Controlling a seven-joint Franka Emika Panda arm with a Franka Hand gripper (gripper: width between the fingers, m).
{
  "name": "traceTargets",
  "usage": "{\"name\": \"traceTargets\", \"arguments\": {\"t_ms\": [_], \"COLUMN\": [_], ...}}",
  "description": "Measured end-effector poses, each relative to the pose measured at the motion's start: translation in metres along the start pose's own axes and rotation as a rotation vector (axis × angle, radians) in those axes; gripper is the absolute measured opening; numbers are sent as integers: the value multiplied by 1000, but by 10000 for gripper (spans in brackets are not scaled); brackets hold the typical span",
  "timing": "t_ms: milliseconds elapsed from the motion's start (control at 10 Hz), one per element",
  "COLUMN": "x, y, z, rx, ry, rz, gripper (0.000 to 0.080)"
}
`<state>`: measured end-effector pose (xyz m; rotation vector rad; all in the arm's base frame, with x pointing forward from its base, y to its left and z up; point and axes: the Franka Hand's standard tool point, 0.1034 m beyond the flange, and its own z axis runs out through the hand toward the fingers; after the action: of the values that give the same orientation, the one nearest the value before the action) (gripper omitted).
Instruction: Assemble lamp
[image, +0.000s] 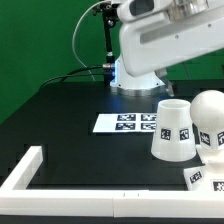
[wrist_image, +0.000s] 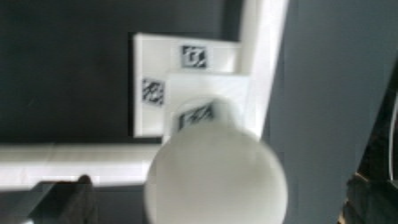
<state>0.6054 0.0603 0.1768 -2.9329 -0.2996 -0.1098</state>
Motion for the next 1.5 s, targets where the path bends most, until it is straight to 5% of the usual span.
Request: {"name": "traceTargets", "arguments": {"t_ms": [100, 200, 600, 1100, 1500], "x": [20, 27, 24, 18, 16], "y": [-8, -22, -22, -23, -21], "z": [-14, -13, -9, 32, 42], "rx": [-85, -86, -74, -37, -34], "ry": [21, 63, 53, 39, 56], "rz": [-127, -127, -129, -123, -140], "gripper": [698, 698, 698, 698, 698]}}
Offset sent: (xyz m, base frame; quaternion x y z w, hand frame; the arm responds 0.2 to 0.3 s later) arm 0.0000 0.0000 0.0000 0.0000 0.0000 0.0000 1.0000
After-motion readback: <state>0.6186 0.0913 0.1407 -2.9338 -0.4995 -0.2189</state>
